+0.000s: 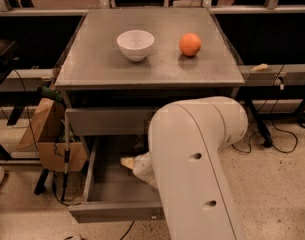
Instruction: Pick water bottle from middle drawer and place on counter
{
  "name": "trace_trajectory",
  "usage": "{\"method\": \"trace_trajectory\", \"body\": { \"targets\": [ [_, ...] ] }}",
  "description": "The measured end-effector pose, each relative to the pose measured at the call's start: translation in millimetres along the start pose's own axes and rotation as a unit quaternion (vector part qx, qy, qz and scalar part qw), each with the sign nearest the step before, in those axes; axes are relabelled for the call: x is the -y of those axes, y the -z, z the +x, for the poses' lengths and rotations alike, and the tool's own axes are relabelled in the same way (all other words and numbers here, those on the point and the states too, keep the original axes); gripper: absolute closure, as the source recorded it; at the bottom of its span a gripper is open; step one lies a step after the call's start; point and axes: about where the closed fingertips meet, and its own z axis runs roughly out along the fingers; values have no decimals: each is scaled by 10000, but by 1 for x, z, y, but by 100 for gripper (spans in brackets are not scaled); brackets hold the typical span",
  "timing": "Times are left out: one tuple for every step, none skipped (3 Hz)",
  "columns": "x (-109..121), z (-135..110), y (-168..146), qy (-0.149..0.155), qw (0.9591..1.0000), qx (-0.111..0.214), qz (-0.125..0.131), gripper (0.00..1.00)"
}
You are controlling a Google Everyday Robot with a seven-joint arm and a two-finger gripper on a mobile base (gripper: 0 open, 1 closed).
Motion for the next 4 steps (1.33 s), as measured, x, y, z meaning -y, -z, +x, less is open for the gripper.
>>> {"method": "trace_trajectory", "body": {
  "targets": [
    [11,12,-7,17,9997,-247,8,0],
    [17,21,-15,63,9991,-420,37,17],
    [17,24,-20,182,9983,-538,101,41],
    [17,19,-13,195,9984,-526,82,72]
  ]
}}
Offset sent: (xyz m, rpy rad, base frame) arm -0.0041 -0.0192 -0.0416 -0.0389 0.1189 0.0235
